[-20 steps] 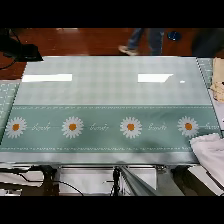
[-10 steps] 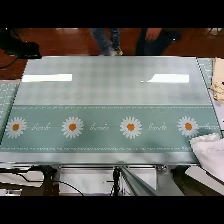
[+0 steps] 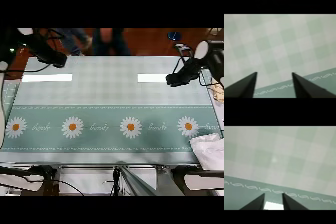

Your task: Fold the shirts.

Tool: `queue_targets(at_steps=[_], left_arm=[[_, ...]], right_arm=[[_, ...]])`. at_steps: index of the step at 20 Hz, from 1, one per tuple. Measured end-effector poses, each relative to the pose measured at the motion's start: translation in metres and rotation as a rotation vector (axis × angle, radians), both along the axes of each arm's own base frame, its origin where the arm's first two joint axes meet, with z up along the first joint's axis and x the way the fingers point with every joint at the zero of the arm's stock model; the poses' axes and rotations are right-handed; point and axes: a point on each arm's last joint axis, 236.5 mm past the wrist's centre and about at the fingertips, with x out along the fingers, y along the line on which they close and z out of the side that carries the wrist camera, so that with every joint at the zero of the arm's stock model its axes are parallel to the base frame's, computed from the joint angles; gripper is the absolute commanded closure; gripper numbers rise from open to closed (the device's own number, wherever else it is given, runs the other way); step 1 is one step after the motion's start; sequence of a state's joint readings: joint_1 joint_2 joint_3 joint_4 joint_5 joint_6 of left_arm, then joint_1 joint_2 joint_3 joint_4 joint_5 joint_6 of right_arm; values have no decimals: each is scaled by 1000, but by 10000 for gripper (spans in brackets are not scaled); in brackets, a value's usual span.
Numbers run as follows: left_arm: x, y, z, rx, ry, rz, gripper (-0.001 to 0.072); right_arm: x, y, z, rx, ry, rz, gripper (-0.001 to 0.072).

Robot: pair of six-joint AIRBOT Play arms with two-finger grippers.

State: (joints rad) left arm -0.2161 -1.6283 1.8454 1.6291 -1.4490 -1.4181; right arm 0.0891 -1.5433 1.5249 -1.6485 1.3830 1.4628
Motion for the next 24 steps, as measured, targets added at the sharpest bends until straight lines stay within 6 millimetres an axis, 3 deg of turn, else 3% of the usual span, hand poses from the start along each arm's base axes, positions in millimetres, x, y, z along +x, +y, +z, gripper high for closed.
queue_targets(at_steps=[5,10,11,12,18,24], left_arm=[[-11,-27,-33,52,94,-26,-6],[-12,-32,-54,74,138,-30,-6],[-11,-33,-56,72,139,-20,-5],[-9,-33,-57,65,131,-1,-5],[8,-16,-58,-62,104,227,-6],[11,-16,-59,-132,115,273,-7]], right_arm=[[-10,1,3,-56,55,7,339],[22,28,8,104,-76,-10,339],[30,34,10,132,-111,-12,331],[36,38,12,156,-137,-20,263],[55,30,19,188,-216,-128,259],[58,25,21,190,-233,-156,260]])
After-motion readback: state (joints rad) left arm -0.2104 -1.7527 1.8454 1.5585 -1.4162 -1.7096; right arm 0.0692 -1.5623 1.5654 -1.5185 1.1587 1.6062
